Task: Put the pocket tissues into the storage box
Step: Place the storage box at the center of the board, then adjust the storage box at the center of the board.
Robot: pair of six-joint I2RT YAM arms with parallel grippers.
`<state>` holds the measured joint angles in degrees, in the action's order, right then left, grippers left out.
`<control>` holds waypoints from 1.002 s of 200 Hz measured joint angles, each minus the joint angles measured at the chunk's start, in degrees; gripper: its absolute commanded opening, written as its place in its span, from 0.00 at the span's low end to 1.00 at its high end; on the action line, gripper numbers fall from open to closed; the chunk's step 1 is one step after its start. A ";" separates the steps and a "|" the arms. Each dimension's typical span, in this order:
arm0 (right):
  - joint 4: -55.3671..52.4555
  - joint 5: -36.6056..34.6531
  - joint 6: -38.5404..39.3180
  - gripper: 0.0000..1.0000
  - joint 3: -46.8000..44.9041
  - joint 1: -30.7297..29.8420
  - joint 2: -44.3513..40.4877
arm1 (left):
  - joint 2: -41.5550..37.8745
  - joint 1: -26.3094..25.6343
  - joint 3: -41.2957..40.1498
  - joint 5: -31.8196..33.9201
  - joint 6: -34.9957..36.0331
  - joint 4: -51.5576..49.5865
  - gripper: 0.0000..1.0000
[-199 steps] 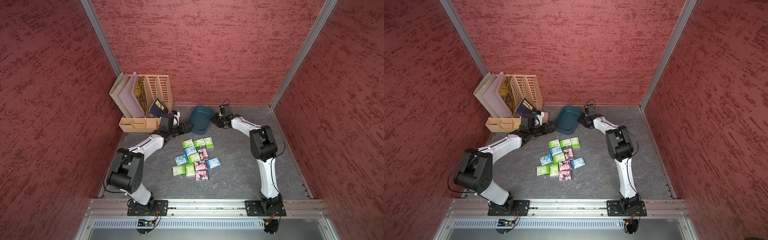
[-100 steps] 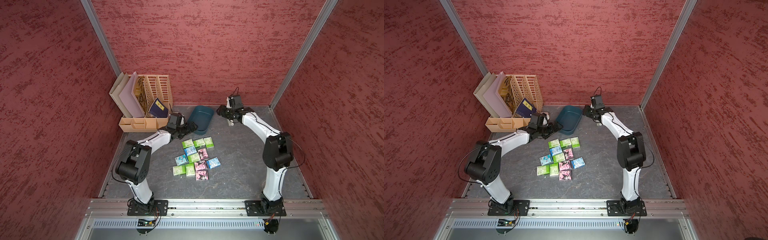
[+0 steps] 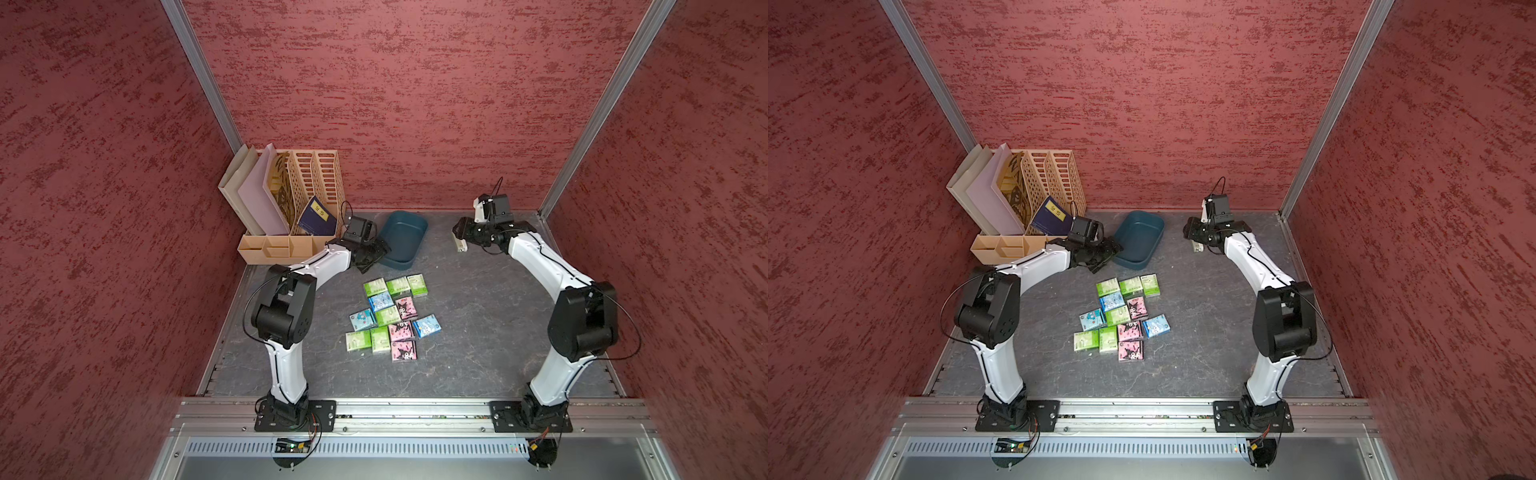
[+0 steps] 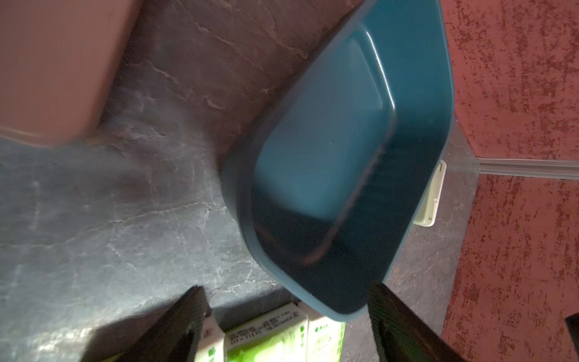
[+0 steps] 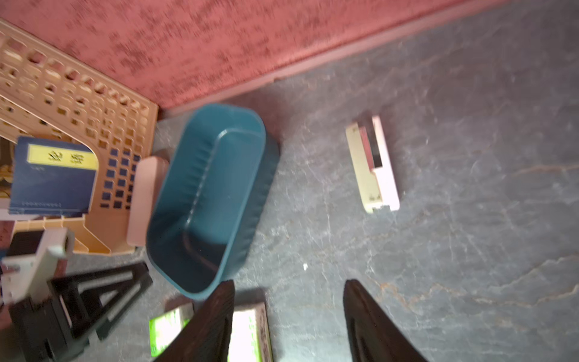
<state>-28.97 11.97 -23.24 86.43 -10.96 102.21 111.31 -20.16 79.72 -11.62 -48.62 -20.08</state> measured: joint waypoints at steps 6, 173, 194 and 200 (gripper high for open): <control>-0.24 0.66 0.11 0.60 -0.17 0.33 0.00 | 0.57 0.00 0.70 0.09 -0.33 -0.48 0.77; -1.77 8.74 1.88 0.61 -0.13 3.41 0.66 | 7.74 -0.02 10.86 3.23 -3.34 -8.96 0.01; -2.19 8.85 1.92 0.61 -0.15 3.48 0.66 | 7.74 -0.20 11.98 3.02 -2.03 -9.53 0.00; -2.29 8.87 2.01 0.61 -0.15 3.52 0.66 | 7.78 -0.33 12.02 3.37 -2.01 -9.40 0.00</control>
<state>-31.27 20.84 -21.23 86.28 -7.44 102.87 119.09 -20.49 91.74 -8.25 -50.63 -29.47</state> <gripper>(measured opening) 0.608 0.073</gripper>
